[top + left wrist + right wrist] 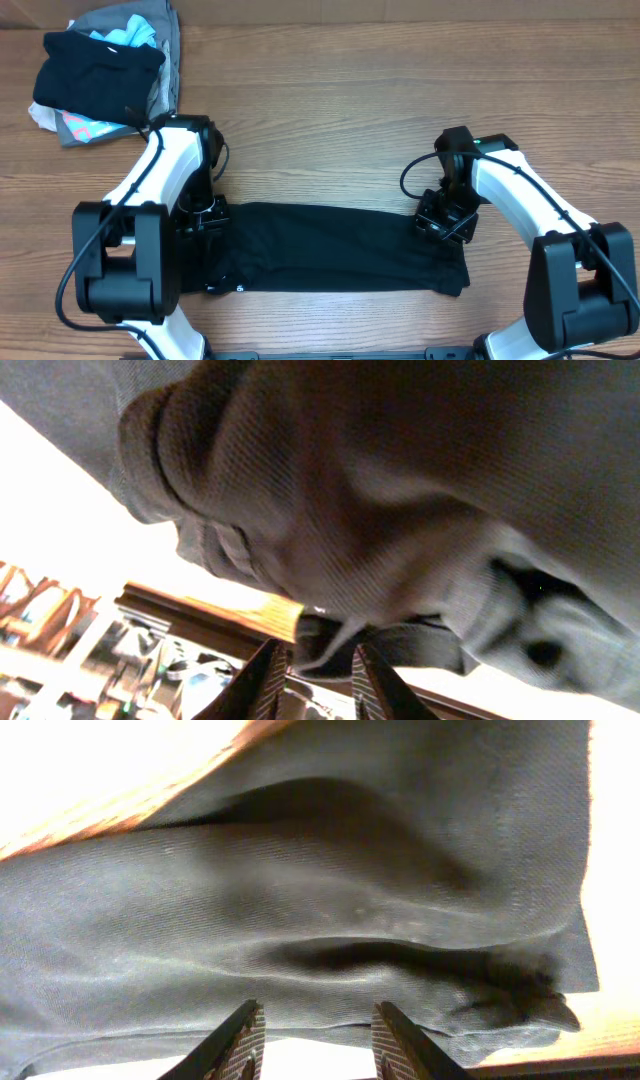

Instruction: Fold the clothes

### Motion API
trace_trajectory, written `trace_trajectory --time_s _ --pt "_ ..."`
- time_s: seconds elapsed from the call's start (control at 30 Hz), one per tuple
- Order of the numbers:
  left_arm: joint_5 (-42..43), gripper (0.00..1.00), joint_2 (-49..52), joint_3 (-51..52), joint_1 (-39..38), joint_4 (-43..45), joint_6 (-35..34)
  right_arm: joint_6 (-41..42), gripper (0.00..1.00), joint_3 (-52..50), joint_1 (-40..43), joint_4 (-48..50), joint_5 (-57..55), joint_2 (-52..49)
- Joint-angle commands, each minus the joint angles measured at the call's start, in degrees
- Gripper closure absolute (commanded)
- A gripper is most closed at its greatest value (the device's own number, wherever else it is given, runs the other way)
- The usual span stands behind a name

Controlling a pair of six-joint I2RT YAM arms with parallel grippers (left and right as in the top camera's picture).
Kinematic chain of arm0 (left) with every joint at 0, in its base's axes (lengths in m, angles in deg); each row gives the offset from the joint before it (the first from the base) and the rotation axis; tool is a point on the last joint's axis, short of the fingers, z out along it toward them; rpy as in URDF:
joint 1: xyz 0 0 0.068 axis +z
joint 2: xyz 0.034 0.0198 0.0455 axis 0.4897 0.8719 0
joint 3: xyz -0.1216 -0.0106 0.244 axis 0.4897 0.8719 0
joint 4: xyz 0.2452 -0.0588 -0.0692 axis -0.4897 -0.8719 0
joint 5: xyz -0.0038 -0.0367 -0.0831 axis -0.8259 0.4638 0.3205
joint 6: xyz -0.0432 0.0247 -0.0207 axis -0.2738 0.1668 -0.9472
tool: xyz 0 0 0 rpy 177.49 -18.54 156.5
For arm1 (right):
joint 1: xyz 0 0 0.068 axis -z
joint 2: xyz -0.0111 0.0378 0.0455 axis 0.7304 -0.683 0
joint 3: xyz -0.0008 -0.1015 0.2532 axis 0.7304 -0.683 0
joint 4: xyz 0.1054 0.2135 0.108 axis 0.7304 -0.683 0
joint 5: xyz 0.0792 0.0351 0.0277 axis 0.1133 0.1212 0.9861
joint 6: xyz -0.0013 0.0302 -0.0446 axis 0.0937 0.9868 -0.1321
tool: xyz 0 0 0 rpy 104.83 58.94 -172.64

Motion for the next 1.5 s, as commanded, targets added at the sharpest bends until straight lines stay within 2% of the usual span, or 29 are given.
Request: trace_trajectory --time_s 0.0,0.13,0.23,0.37,0.57,0.83,1.13,1.23,1.47 --pt "5.01 0.76 -5.33 -1.33 -2.86 0.52 1.01 -4.28 0.62 1.07 -2.36 1.49 5.14 -0.07" --pt "11.26 0.76 -7.15 -1.27 -8.24 1.84 6.84 -4.13 0.62 1.07 -6.05 3.04 7.10 -0.07" --pt "11.45 0.80 -7.06 0.28 -11.87 4.48 6.75 -3.37 0.63 0.83 -9.35 4.70 7.08 -0.07" --pt "15.13 0.82 -7.06 4.33 -14.47 9.60 6.03 0.00 0.72 -1.05 -11.52 7.17 6.62 -0.07" --pt "15.74 0.80 -6.95 11.45 -13.40 16.50 5.42 1.05 0.78 -5.64 -10.91 9.90 5.55 -0.07" --pt "15.72 0.79 -5.70 16.87 -7.98 21.79 5.20 5.22 0.96 -11.32 -7.91 15.80 2.49 -0.07" --pt "15.15 0.79 -2.86 21.22 0.79 25.35 7.39 2.25 0.91 -12.07 -1.62 18.93 0.17 -0.07" --pt "15.06 0.72 -2.34 21.24 2.60 25.44 7.37 2.08 0.86 -12.07 -0.87 21.07 -0.76 -0.07" --pt "13.57 0.70 -2.34 21.22 6.47 25.33 7.37 2.10 0.85 -12.04 0.85 24.44 -3.69 -0.07"
